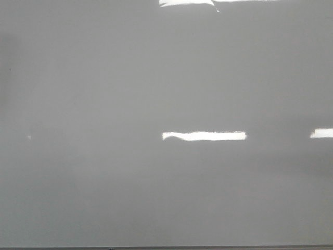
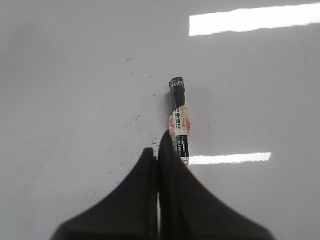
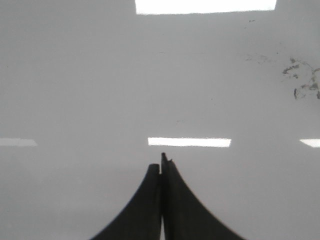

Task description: Write number 7 on whiteboard

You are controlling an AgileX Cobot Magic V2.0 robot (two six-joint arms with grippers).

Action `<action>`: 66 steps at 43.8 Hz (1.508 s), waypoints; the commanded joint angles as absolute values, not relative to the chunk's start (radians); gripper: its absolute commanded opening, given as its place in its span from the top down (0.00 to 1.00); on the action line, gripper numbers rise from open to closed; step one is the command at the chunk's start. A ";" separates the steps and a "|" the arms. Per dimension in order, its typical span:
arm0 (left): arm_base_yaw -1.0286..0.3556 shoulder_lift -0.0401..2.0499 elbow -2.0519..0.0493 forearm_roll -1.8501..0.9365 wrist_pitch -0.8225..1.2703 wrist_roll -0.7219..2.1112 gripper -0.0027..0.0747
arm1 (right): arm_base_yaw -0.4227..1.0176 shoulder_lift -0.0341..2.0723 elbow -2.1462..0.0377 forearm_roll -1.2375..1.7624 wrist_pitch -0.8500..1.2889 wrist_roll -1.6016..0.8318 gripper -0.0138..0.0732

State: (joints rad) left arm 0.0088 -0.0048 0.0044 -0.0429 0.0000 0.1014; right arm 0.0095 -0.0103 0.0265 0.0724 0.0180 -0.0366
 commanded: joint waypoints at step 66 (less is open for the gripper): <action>0.009 0.532 -0.707 0.012 0.518 0.101 0.99 | 0.007 0.551 -0.680 0.071 0.591 -0.041 0.92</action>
